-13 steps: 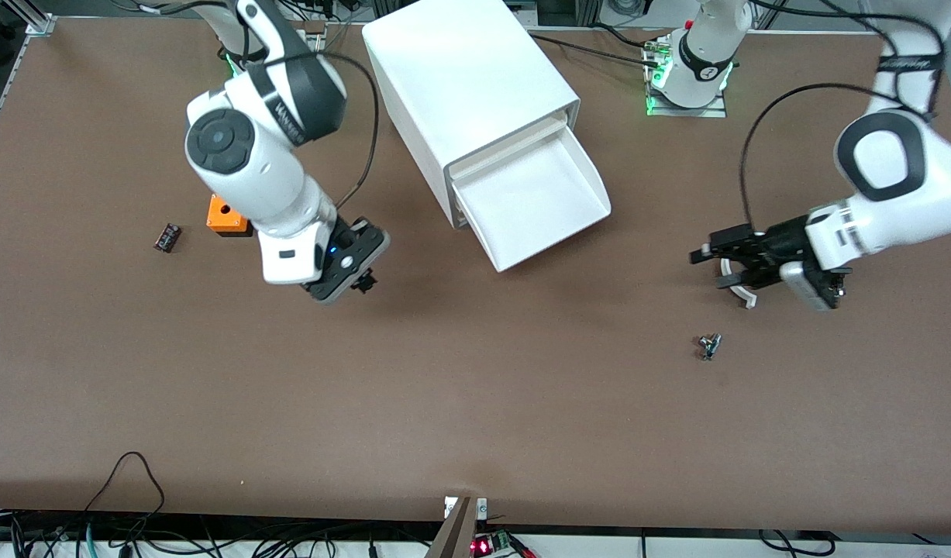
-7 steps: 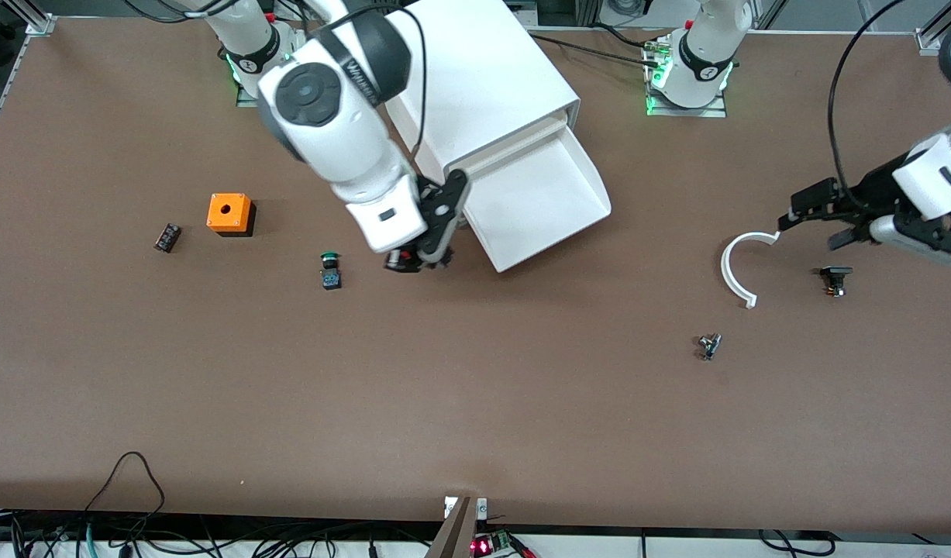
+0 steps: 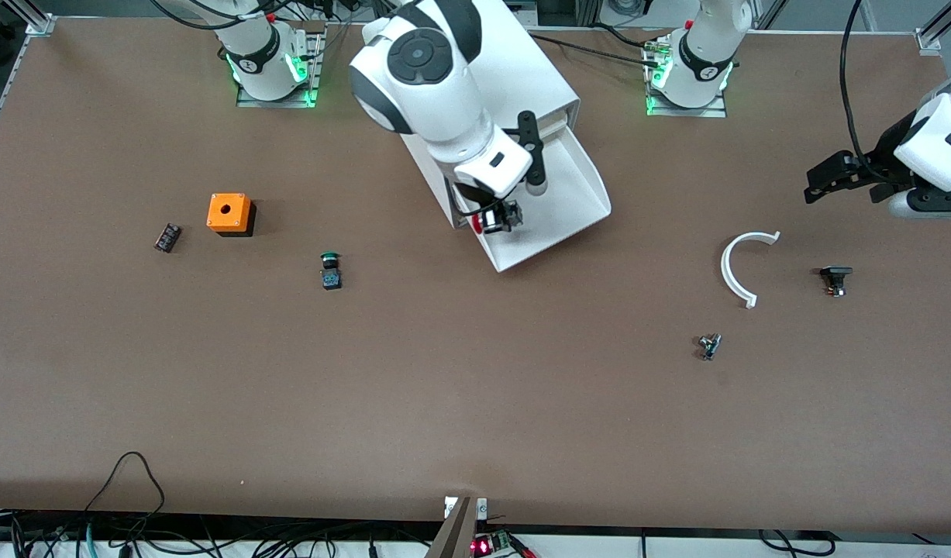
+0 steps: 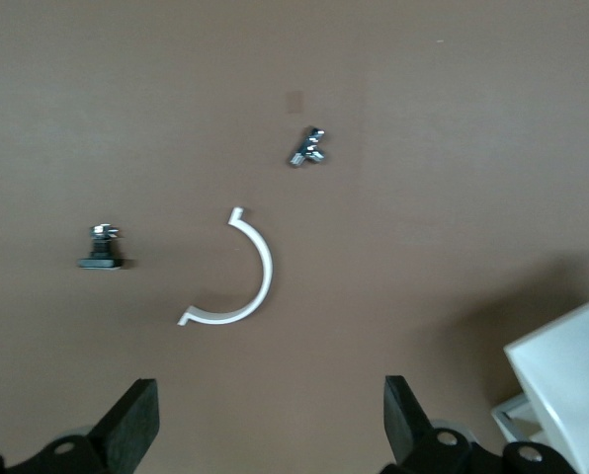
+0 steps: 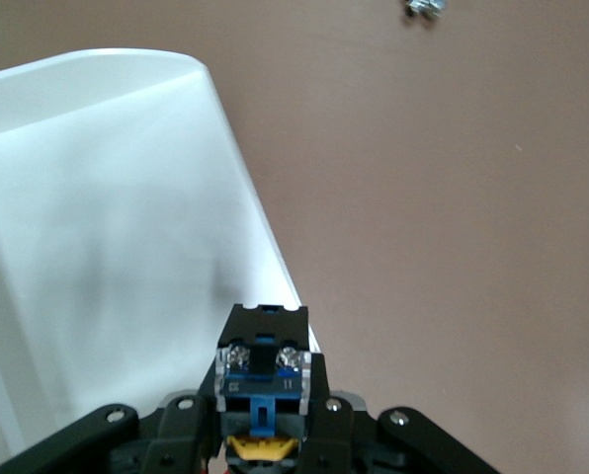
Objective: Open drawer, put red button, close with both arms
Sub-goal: 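Lower the red button into the open drawer with the right gripper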
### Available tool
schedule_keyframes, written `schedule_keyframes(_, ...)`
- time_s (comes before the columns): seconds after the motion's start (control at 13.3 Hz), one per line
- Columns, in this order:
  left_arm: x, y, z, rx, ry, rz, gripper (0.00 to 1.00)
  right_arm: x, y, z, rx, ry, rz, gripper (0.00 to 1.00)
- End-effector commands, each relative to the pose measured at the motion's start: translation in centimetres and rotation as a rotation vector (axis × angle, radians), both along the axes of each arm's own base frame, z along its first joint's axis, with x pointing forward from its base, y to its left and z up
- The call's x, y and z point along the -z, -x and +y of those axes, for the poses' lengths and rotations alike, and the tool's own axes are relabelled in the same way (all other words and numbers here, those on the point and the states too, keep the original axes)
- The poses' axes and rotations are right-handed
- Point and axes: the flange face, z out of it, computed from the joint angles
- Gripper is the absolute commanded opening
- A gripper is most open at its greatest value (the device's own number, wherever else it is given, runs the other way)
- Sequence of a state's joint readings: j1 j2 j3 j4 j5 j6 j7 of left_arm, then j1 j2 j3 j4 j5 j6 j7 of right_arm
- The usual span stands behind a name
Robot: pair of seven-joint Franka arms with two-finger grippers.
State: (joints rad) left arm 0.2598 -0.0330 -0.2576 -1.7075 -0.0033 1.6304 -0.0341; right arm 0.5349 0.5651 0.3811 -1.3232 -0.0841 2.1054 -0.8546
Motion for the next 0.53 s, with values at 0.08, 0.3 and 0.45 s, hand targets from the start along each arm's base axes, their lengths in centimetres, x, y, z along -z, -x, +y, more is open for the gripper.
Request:
schedule_keyframes(0.08,-0.1,-0.4,0.3,-0.011,-0.034,0.010,1.00,4.5,1.4,2.8,-0.167,0.049,0.010,0.24)
schedule_keyframes(0.3,0.0,-0.5,0.4,-0.014,-0.034,0.010,1.00,7.9,2.9,4.2,-0.230,0.091,0.034,0.24)
schedule_keyframes(0.45,0.0,-0.5,0.4,-0.017,-0.030,0.010,1.00,8.4,4.3,5.3,-0.255,0.105,0.039,0.24)
